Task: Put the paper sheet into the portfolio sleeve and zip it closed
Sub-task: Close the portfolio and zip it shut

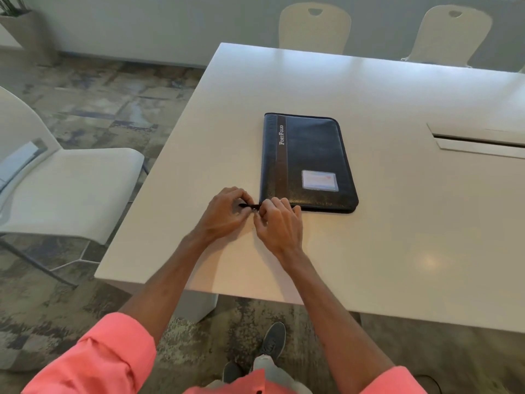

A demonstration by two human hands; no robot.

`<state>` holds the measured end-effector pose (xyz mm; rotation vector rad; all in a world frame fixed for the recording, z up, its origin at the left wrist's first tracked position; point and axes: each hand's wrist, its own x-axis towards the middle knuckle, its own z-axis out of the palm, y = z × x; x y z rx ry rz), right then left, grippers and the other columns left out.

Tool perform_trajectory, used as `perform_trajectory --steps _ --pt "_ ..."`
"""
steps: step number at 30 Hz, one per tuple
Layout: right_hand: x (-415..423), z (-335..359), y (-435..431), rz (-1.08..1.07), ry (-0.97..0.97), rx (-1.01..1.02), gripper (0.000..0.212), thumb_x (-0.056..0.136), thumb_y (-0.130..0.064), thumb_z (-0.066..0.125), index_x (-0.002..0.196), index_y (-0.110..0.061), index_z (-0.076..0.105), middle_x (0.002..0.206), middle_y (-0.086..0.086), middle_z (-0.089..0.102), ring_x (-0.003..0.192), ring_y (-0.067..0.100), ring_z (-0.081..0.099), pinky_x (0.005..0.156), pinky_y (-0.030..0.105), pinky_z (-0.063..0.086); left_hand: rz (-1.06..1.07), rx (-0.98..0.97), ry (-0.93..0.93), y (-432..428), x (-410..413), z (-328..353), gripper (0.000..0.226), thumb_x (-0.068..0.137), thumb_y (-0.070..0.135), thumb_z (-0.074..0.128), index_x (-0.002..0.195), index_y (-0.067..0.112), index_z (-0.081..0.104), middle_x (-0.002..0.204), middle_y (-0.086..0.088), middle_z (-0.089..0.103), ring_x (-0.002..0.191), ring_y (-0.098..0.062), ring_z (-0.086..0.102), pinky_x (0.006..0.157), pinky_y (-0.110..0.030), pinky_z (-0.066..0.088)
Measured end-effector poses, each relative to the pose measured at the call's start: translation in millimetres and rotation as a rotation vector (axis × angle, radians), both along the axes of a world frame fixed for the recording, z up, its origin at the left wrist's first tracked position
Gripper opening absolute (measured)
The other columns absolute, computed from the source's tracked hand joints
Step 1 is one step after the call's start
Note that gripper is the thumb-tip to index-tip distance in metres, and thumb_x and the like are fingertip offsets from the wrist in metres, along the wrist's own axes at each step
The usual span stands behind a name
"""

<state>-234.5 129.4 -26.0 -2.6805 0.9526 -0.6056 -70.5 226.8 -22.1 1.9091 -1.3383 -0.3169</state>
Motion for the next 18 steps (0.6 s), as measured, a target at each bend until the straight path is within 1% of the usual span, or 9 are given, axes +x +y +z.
perform_trajectory --steps 2,4,8,11,14,18 --pt "1.5 0.4 3.0 -0.046 -0.012 -0.003 0.013 0.098 -0.036 0.065 0.092 -0.024 0.066 0.092 -0.008 0.065 0.092 0.019 0.058 0.080 0.039 0.041 0.041 -0.033 -0.047 0.2 -5.0 -4.0 0.010 0.097 0.020 0.077 0.106 0.025 0.075 0.106 0.014 0.073 0.108 -0.010 0.064 0.097 -0.039 0.056" --pt "4.5 0.4 4.8 -0.077 -0.005 -0.009 0.015 0.098 -0.037 0.065 0.091 -0.024 0.066 0.091 -0.007 0.066 0.092 0.020 0.059 0.079 0.039 0.041 0.060 -0.047 -0.073 0.5 -6.6 -5.5 0.008 0.100 0.024 0.075 0.108 0.026 0.074 0.107 0.015 0.073 0.108 -0.011 0.065 0.095 -0.038 0.056" --pt "10.4 1.2 7.2 -0.117 -0.009 0.010 0.017 0.099 -0.038 0.066 0.090 -0.024 0.065 0.090 -0.007 0.067 0.090 0.019 0.060 0.079 0.040 0.045 0.088 -0.059 -0.119 2.6 -6.0 -7.3 0.005 0.102 0.025 0.075 0.106 0.023 0.073 0.106 0.012 0.074 0.104 -0.012 0.064 0.091 -0.036 0.056" --pt "10.9 2.1 10.2 -0.148 -0.029 0.030 0.013 0.095 -0.031 0.067 0.086 -0.023 0.064 0.085 -0.006 0.067 0.086 0.019 0.062 0.076 0.039 0.047 0.099 -0.038 -0.185 1.7 -7.1 -8.8 0.005 0.102 0.023 0.075 0.102 0.021 0.070 0.105 0.008 0.072 0.106 -0.015 0.061 0.097 -0.038 0.053" --pt "8.6 4.5 8.3 -0.202 -0.041 0.033 0.011 0.094 -0.028 0.067 0.085 -0.023 0.065 0.082 -0.004 0.067 0.081 0.018 0.061 0.074 0.038 0.046 0.140 -0.020 -0.216 0.9 -6.2 -10.0 0.009 0.098 0.019 0.076 0.104 0.021 0.070 0.111 0.007 0.071 0.115 -0.017 0.060 0.104 -0.041 0.048" --pt "1.0 9.8 -2.1 -0.265 -0.017 0.033 0.011 0.093 -0.028 0.067 0.084 -0.022 0.066 0.080 -0.004 0.066 0.079 0.017 0.061 0.076 0.039 0.051 0.163 -0.014 -0.246 1.1 -6.2 -11.3 0.014 0.095 0.018 0.078 0.105 0.023 0.069 0.116 0.008 0.069 0.118 -0.016 0.059 0.105 -0.034 0.042"
